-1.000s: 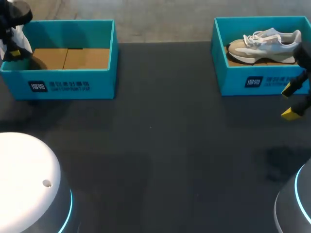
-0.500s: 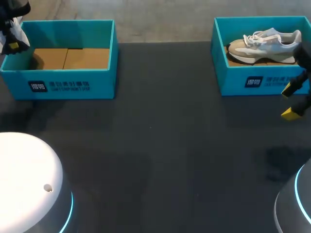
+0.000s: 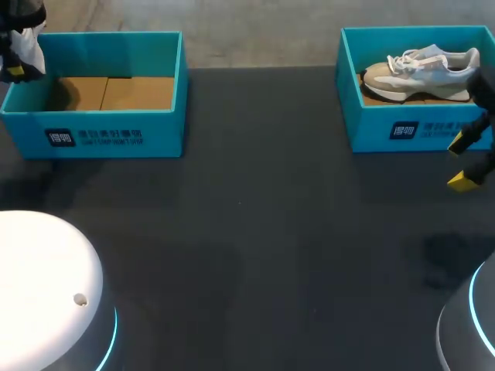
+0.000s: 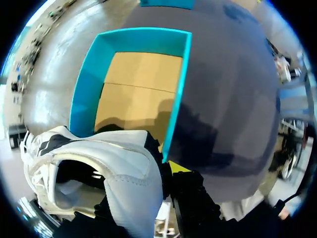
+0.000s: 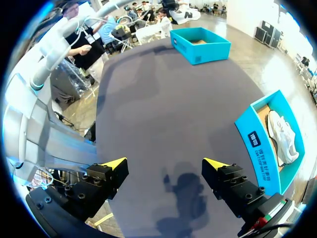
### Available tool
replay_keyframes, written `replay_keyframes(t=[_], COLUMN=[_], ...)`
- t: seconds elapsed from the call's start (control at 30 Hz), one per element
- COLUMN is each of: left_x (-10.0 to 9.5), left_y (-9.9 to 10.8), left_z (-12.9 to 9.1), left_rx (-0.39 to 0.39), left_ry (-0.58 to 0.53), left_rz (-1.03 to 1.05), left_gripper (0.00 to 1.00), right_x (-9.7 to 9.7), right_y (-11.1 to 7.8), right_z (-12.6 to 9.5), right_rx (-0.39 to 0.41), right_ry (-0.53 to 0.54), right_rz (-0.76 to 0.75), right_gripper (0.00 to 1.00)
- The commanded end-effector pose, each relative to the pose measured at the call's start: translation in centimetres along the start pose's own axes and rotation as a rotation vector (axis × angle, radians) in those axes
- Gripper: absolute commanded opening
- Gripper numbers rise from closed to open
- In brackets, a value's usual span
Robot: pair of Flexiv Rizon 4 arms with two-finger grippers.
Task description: Take the shoe out of the shoebox, open the shoe tongue, remove and reinsert the insole, then place the shoe into the shoebox
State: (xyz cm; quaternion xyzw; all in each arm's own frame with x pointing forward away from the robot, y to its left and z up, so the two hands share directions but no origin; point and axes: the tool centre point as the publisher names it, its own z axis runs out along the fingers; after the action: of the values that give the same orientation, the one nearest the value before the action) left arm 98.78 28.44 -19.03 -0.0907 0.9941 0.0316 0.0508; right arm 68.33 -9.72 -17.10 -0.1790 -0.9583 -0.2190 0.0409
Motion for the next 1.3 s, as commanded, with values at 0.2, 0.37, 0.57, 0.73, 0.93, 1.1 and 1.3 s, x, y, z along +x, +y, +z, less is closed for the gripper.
replay_keyframes(t=[0.2, 0.37, 0.57, 0.73, 0.93, 1.1, 1.3], left_x=[-1.3, -1.8, -1.8, -1.8, -1.8, -1.8, -1.8], left_y=[1.0, 0.9, 0.9, 0.9, 0.9, 0.9, 0.9], left_z=[-0.9, -0.6, -0.6, -0.6, -0.6, -0.6, -0.6], left_rx=[0.027, -0.089, -0.089, -0.089, -0.089, -0.089, -0.089], left_ry=[0.052, 0.059, 0.059, 0.059, 0.059, 0.059, 0.059], left_rz=[0.851, 1.299, 1.299, 1.299, 1.299, 1.299, 1.299], left_gripper=[0.00, 0.00, 0.00, 0.00, 0.00, 0.00, 0.00], right_x=[-0.2, -0.2, -0.2, -0.2, -0.2, -0.2, -0.2], right_y=[0.1, 0.1, 0.1, 0.1, 0.1, 0.1, 0.1], right_z=[0.1, 0.1, 0.1, 0.1, 0.1, 0.1, 0.1], right_rx=[0.004, 0.004, 0.004, 0.004, 0.004, 0.004, 0.004], right_ry=[0.002, 0.002, 0.002, 0.002, 0.002, 0.002, 0.002], right_rz=[0.002, 0.002, 0.002, 0.002, 0.002, 0.002, 0.002], right_gripper=[1.00, 1.00, 1.00, 1.00, 1.00, 1.00, 1.00])
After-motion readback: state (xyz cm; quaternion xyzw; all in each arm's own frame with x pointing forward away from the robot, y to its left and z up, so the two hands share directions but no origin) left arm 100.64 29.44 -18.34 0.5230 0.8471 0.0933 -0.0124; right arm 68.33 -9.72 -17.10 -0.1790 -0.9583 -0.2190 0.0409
